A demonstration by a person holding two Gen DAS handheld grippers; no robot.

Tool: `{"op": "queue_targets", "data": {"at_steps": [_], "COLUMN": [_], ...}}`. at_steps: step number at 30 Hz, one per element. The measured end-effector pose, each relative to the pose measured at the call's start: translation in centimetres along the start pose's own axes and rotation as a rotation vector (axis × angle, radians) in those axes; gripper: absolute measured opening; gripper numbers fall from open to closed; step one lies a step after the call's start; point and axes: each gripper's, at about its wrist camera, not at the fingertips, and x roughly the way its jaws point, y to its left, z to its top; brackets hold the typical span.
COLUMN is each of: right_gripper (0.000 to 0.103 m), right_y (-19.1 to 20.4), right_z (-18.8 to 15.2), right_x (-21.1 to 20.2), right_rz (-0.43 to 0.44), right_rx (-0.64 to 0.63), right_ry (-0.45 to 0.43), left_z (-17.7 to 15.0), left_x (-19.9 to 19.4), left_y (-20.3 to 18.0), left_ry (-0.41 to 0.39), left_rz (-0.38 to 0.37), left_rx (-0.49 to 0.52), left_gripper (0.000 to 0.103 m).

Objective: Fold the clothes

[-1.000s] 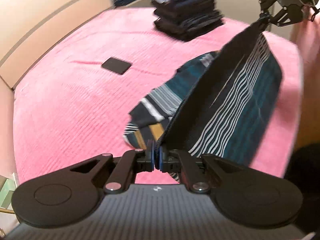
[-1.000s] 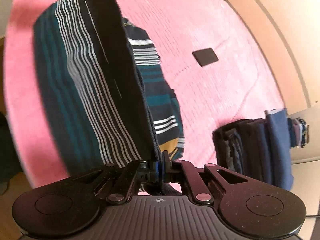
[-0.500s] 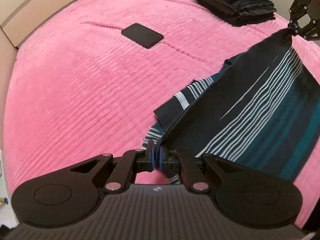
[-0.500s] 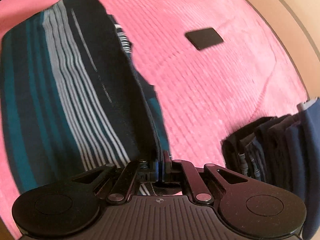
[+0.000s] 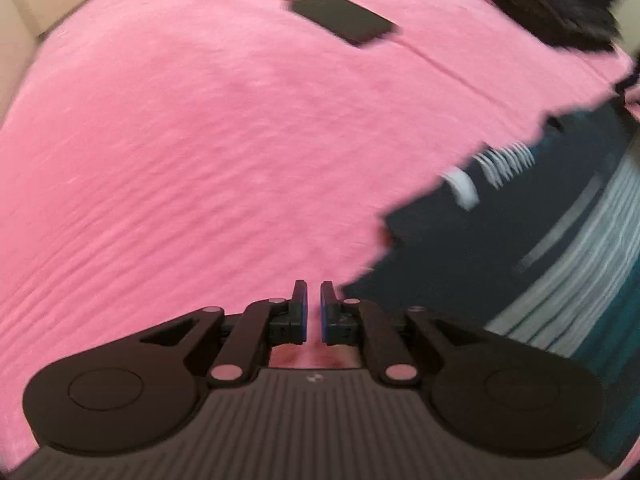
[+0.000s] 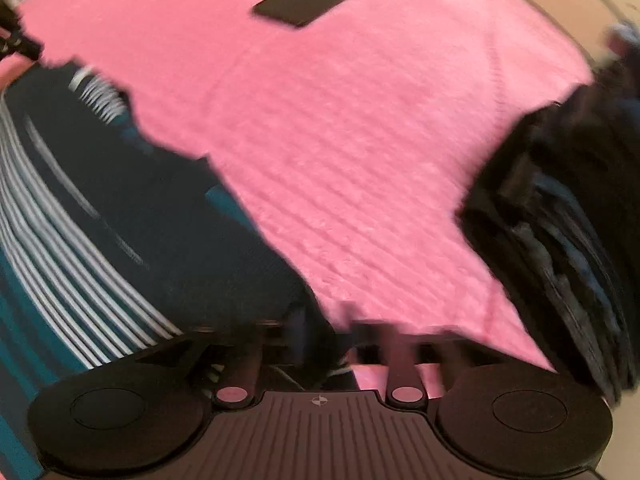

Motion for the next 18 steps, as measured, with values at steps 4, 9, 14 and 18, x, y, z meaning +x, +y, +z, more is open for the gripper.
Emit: {"op": "queue_targets", "data": {"at_steps": [4,9,14,18], "right_gripper": [0.089,0.089,0.081,0.06], "right_y": [-1.6,-2.8,-3.4,-4.2], "right_z": [-1.4,-3.4,-3.7,-3.9], "right_x": [-3.0,-2.8,-0.3,1.2], "right_rz": [0.036,0.163,0.224,0.267], "right_rx": [0.203,0.419,0.531,0.614], "right_ry": [-0.083,-0.089,-0.068,-0.043], "left_z": [-0.3,-1.2,-1.7,-1.8], "left_x": [-2.2,-1.5,0.4,1.3], "left_y": [2.3,1.4,0.3,0.6], "left_ry": [-0.037,-0.018,0.014,0.016], "left_rz": [-0.046,-0.146,-0.214,-0.214], "left_rx": [-0.136,-0.199,-0.245,-0.291], "left_gripper": [0.008,0.024,0.03,0.029]}}
